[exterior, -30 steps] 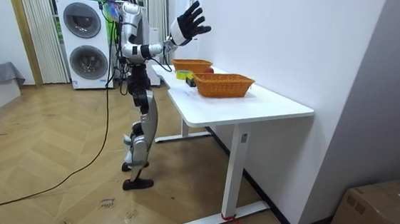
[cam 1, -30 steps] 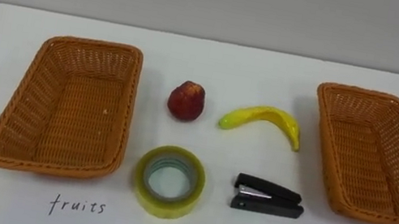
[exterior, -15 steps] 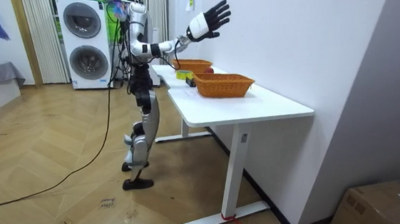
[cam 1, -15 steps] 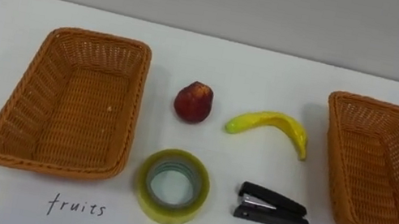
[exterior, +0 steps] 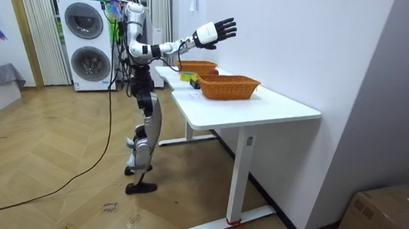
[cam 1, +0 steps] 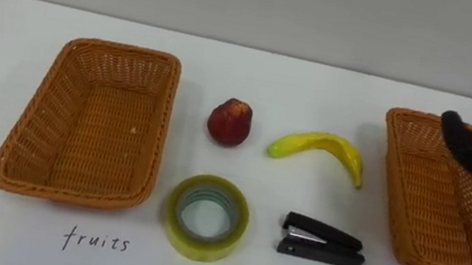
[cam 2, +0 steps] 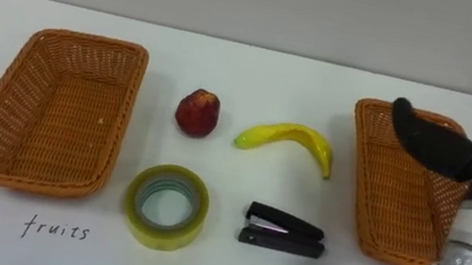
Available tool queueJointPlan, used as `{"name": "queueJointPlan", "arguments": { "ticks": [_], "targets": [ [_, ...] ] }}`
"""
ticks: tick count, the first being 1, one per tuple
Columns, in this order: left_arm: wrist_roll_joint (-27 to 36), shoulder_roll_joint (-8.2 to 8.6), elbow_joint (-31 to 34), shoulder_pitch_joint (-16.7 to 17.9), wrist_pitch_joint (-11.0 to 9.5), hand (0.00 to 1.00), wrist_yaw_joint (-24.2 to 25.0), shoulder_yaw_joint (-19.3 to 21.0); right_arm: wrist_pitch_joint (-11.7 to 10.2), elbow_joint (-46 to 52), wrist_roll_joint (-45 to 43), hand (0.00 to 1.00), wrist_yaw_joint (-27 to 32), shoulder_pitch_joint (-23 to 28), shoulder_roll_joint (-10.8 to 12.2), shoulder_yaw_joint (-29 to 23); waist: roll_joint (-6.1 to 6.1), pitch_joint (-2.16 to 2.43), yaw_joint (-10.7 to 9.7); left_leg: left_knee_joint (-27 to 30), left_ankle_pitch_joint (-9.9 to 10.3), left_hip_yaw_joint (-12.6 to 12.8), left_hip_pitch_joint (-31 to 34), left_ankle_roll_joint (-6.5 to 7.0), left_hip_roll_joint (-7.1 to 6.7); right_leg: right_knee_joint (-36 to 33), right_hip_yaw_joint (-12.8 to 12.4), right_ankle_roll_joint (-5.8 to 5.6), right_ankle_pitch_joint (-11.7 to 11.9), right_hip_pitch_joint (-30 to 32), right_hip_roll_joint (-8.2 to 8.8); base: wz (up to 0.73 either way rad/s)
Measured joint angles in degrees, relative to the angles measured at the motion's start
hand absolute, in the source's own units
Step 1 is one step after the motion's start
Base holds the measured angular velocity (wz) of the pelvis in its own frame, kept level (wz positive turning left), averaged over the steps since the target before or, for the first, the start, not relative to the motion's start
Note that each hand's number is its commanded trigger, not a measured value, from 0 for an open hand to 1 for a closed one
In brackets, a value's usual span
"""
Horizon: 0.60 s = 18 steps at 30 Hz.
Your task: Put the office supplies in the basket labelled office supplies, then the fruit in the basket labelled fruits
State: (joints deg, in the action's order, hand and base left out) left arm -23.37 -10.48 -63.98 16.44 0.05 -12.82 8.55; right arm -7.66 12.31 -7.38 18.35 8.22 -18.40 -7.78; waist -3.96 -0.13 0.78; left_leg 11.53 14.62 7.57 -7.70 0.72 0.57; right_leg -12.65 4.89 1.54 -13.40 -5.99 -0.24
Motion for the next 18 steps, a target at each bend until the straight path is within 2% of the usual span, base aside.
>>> {"name": "queueJointPlan", "arguments": {
  "ticks": [3,7,13,18],
  "targets": [
    [0.1,0.0,0.0,0.1,0.3,0.0,0.0,0.0,0.4,-0.1,0.0,0.0,-2.8,0.1,-0.3,0.3,-0.05,0.04,0.2,0.1,0.0,0.0,0.1,0.02,-0.01,0.0,-0.1,-0.08,0.1,0.0,0.0,0.0],
    [0.1,-0.01,0.3,0.0,1.1,0.0,0.0,0.0,2.2,-0.1,0.0,0.0,-7.7,0.6,-0.6,0.3,-0.41,0.28,0.5,0.1,0.0,0.0,0.1,0.05,-0.05,0.1,-0.2,-0.15,0.2,-0.1,0.02,0.0],
    [0.1,-0.03,1.8,0.3,1.7,0.0,0.1,-0.1,4.3,-0.1,-0.3,0.0,-12.7,1.2,-0.6,0.4,-0.36,0.3,0.9,0.0,0.0,0.0,0.2,0.06,-0.02,0.3,-0.1,-0.18,0.4,-0.6,-0.03,0.0],
    [0.1,-0.18,2.1,-0.5,2.5,0.0,1.5,-0.5,5.6,-0.4,-2.6,0.0,-17.2,1.2,-0.6,2.4,-0.41,0.32,0.9,0.0,0.0,-0.1,0.5,0.06,0.02,1.0,0.0,-0.18,0.7,-0.6,-0.11,0.0]
  ]
}}
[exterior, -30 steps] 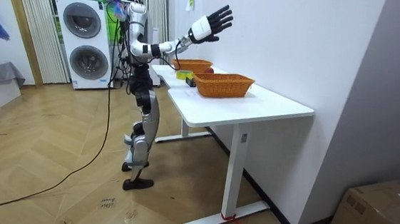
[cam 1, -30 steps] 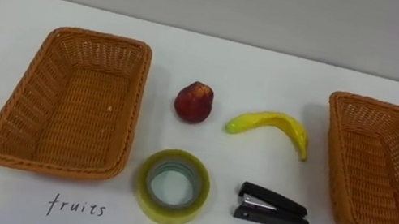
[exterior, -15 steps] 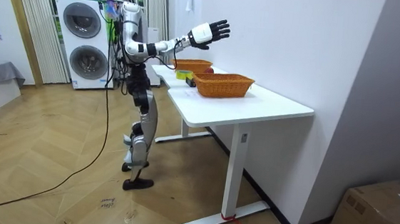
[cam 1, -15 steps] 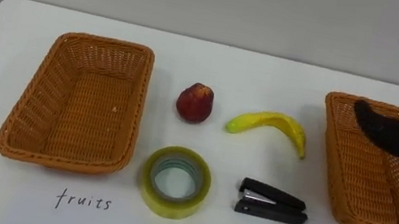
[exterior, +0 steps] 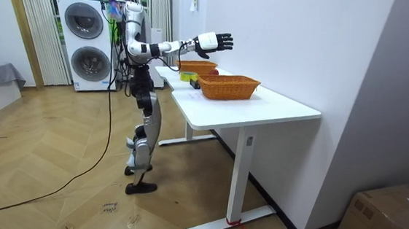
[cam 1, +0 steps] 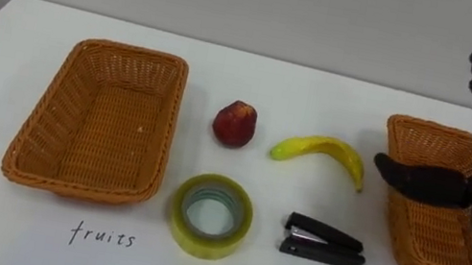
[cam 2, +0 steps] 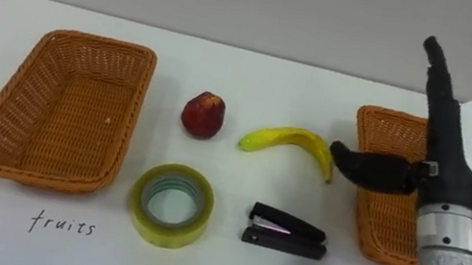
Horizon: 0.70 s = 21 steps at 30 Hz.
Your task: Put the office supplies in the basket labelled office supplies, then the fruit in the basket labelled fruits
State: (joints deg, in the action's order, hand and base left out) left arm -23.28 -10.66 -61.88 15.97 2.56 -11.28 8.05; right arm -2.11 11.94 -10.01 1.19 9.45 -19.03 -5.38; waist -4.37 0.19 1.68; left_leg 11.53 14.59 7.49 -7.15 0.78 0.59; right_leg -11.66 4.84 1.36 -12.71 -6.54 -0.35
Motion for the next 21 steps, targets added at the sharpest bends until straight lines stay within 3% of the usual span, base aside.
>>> {"name": "queueJointPlan", "arguments": {
  "ticks": [1,11,21],
  "targets": [
    [0.0,-0.03,0.1,-0.2,0.0,0.0,0.5,0.0,0.5,0.0,-0.4,0.0,-1.4,0.0,0.0,0.1,-0.31,0.19,0.0,0.0,0.0,0.0,0.1,0.0,-0.01,0.0,0.1,-0.02,0.0,0.0,0.02,0.0],
    [0.0,-0.77,0.1,-0.3,0.0,0.0,0.9,0.0,1.2,-2.2,-1.8,0.0,-8.5,-0.1,0.0,0.2,-1.55,-0.16,0.1,0.1,0.0,0.0,-0.1,0.0,0.03,0.1,0.4,-0.04,0.1,-0.4,0.11,0.0],
    [0.0,-0.86,0.0,-0.6,0.0,0.0,0.9,0.0,3.8,-3.0,-4.1,0.0,-15.8,-0.1,0.0,0.2,-1.53,-0.21,0.2,0.3,0.0,0.0,0.1,0.0,0.35,-0.1,0.5,0.22,0.4,-0.2,-0.15,0.0]
  ]
}}
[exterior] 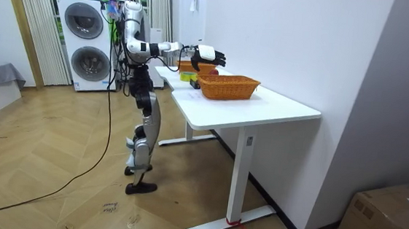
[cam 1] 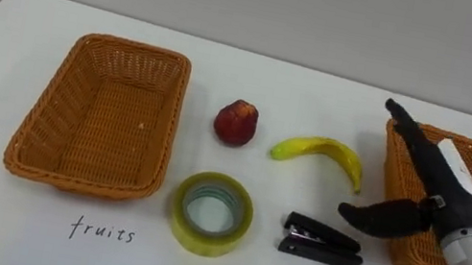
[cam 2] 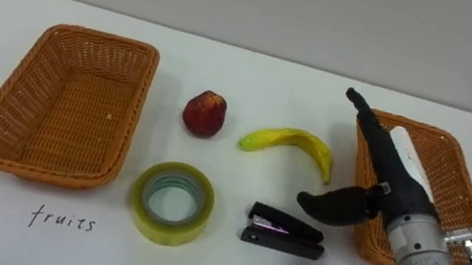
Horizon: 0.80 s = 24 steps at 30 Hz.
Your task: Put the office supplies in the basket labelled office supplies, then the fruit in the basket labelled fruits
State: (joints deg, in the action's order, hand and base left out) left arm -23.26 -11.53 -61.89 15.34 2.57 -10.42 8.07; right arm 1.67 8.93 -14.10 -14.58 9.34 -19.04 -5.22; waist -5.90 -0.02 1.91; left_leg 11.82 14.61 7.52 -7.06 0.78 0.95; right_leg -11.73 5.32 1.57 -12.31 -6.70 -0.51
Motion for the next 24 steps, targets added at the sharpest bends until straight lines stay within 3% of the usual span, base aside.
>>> {"name": "queueJointPlan", "arguments": {
  "ticks": [15,24],
  "targets": [
    [0.0,-0.07,0.0,-0.3,0.0,0.0,0.1,0.0,1.2,-0.1,-2.4,0.0,-6.6,0.0,-0.8,0.0,-0.64,-0.19,0.0,0.4,0.0,0.1,0.7,-0.02,0.12,0.0,0.1,0.09,0.2,0.7,-0.07,0.0],
    [0.0,-1.52,0.5,-0.5,-0.2,0.0,0.1,-0.5,2.1,-2.2,-4.5,0.0,-10.6,-0.1,-0.8,1.1,-1.09,-0.23,0.1,0.5,0.0,0.0,0.8,-0.01,0.11,0.0,0.1,0.09,0.2,0.7,-0.06,0.0]
  ]
}}
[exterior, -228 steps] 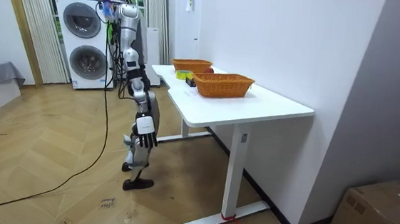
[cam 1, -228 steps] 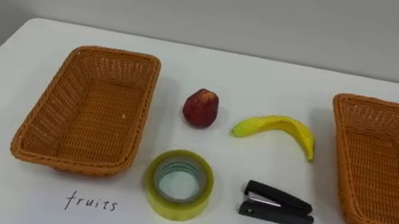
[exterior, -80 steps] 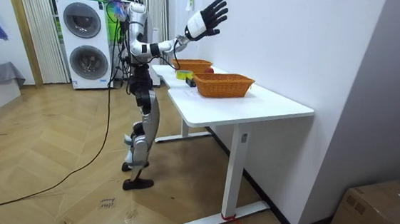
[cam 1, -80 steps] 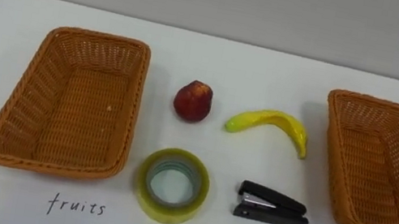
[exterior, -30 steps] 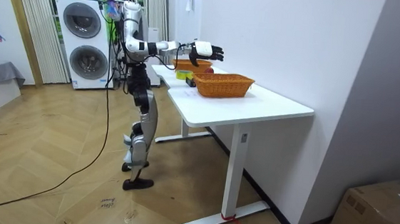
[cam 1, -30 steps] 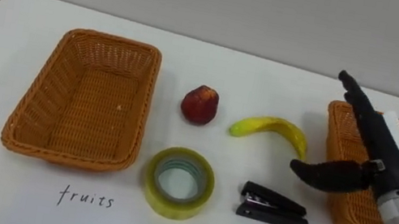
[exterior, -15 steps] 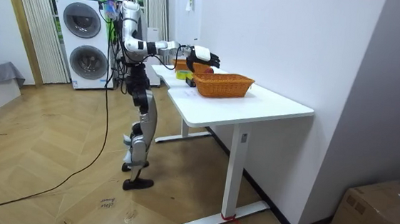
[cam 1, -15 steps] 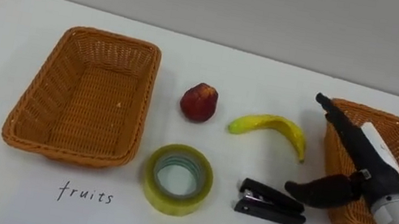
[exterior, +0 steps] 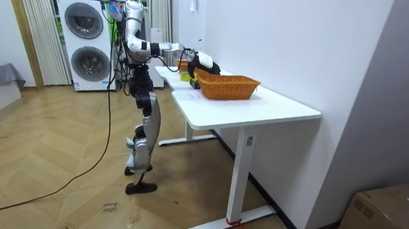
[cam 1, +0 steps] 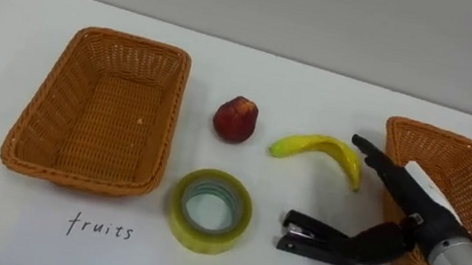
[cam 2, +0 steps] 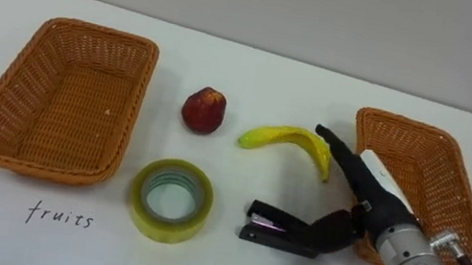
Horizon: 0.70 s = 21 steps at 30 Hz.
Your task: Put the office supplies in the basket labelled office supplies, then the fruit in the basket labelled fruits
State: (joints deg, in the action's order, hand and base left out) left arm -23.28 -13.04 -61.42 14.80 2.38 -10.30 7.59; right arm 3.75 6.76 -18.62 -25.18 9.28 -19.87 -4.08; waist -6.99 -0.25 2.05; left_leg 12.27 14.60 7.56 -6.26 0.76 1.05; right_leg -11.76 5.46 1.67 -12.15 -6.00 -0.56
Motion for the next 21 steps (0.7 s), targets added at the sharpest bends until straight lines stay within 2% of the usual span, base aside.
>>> {"name": "queueJointPlan", "arguments": {
  "ticks": [21],
  "targets": [
    [0.0,-0.05,0.0,-0.7,-0.3,0.0,0.0,-0.1,0.0,0.4,-2.5,0.0,-4.5,-0.4,0.0,0.6,0.12,-0.07,0.2,0.4,0.0,-0.1,0.6,0.0,0.04,-0.2,0.1,0.02,0.0,0.4,0.0,0.0]
  ]
}}
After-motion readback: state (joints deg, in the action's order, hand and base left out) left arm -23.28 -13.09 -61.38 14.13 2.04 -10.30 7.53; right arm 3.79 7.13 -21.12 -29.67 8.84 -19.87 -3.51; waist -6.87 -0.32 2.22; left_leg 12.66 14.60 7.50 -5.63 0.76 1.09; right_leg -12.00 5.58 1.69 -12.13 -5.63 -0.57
